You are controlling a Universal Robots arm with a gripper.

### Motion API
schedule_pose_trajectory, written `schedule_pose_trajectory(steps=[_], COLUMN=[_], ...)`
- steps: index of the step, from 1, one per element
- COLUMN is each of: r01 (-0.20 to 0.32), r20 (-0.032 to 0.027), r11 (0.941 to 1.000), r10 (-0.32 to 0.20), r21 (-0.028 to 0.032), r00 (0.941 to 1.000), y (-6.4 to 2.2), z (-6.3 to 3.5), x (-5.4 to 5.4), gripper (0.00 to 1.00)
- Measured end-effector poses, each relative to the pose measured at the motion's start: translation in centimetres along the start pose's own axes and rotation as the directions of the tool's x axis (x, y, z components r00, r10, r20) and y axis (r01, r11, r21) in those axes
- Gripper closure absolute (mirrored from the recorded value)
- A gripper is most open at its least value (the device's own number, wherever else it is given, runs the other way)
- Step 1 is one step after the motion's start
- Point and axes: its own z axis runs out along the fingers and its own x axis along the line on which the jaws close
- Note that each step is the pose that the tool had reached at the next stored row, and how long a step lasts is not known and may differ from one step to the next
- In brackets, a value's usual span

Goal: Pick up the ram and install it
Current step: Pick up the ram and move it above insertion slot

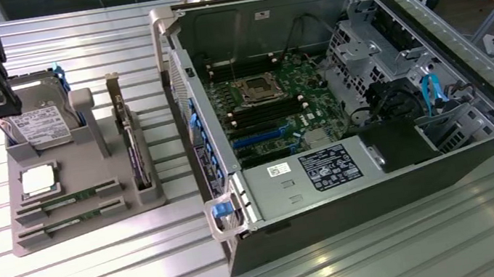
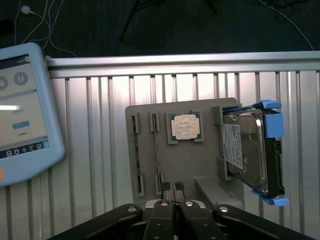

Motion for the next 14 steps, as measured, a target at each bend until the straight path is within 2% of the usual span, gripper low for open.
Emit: schedule_pose_trajectory(steps=[8, 14], r01=[0.000, 0.000], r20=[-0.0001, 0.0000], r11=[1.0000, 1.0000], r10=[0.000, 0.000], r21=[-0.0002, -0.0001], r00=[1.0000, 1.0000], y=[-0.02, -0.05], z=[0.74, 1.65], x=[0.1, 0.3], gripper=[0.90, 0.90])
